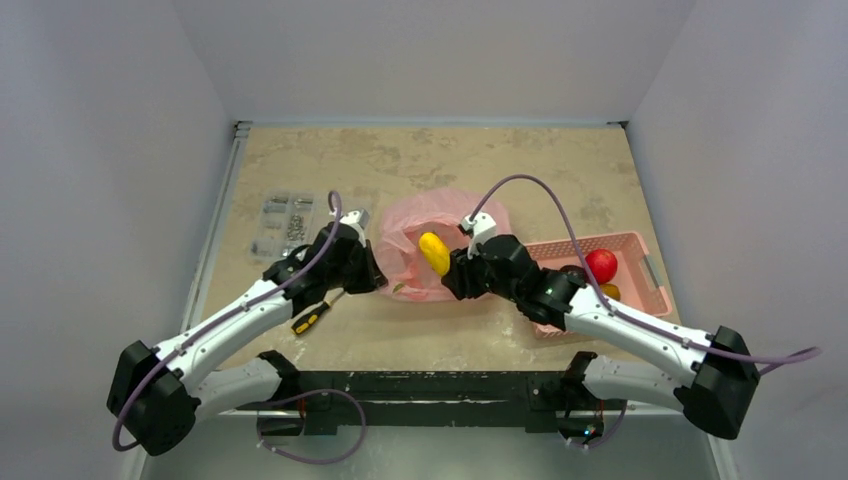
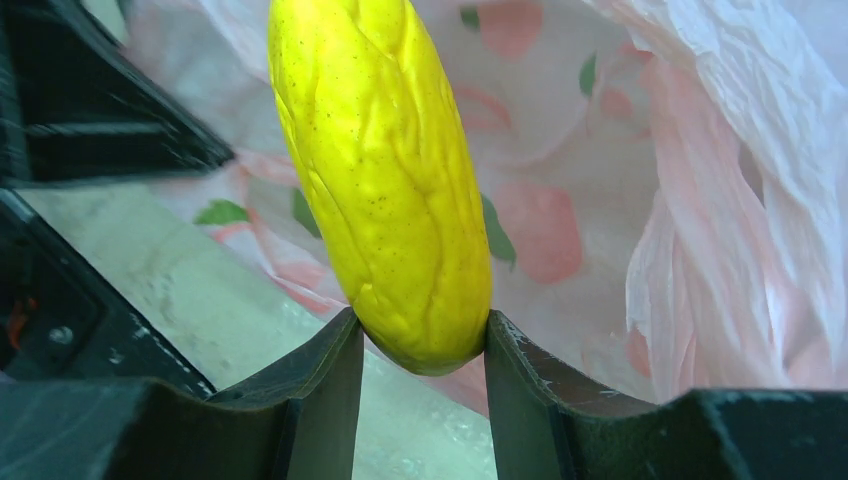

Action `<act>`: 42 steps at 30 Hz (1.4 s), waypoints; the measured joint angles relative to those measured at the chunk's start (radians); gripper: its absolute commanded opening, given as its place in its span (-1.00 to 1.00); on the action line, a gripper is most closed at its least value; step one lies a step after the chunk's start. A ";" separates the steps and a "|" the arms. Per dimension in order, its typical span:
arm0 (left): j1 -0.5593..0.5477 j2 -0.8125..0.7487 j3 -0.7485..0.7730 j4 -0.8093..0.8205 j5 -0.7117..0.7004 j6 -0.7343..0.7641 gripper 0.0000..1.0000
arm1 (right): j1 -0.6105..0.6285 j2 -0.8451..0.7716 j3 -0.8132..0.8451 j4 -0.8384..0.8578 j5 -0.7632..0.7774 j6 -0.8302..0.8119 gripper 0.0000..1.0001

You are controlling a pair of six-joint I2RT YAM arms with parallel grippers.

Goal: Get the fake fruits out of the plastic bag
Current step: Take out the fake fruit from the plastic bag, then place the fake fruit in the bin.

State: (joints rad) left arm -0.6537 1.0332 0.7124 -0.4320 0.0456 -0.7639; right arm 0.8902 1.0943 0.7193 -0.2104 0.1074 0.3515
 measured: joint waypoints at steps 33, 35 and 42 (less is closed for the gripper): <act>0.051 -0.414 0.065 -0.267 0.124 0.067 0.62 | -0.413 -0.257 0.139 -0.393 0.504 0.348 -1.00; 0.052 -0.460 0.076 -0.307 0.125 0.066 0.62 | -0.518 -0.242 0.133 -0.414 0.491 0.359 -1.00; 0.052 -0.546 0.220 -0.429 0.121 0.068 0.62 | -0.869 -0.218 0.062 -0.431 0.392 0.435 -1.00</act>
State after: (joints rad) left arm -0.6018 0.4873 0.9325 -0.8612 0.1661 -0.6956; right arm 0.0208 0.8761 0.7811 -0.6411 0.4992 0.7868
